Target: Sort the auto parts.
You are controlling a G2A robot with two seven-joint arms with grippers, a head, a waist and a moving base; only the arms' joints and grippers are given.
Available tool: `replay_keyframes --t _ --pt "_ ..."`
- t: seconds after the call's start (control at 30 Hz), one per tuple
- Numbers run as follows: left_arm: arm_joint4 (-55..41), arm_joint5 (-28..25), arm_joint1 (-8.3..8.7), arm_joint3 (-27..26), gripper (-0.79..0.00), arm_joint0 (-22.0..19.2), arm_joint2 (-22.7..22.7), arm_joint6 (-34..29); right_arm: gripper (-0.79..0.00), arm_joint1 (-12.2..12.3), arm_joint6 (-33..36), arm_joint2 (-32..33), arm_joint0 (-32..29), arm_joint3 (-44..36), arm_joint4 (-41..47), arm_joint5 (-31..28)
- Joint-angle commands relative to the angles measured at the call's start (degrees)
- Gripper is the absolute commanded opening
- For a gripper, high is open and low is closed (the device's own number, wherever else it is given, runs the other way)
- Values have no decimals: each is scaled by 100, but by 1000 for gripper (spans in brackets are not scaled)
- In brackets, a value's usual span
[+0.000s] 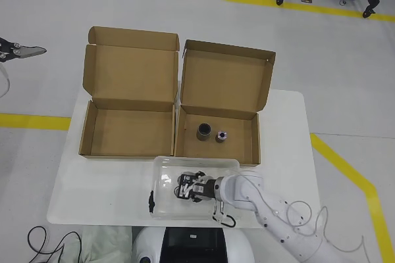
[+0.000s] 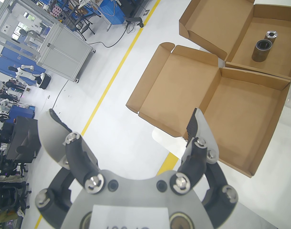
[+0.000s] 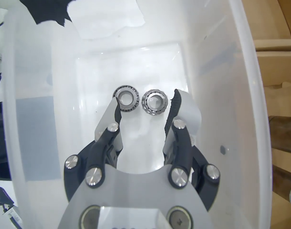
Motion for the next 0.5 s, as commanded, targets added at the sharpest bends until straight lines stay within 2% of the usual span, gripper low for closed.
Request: replay_keyframes --t 0.0,0.47 --pt "0 0 0 0 0 0 0 0 -403 -18 142 -32 41 53 13 59" --pt "0 0 0 0 0 0 0 0 -477 -81 86 -137 156 233 -222 298"
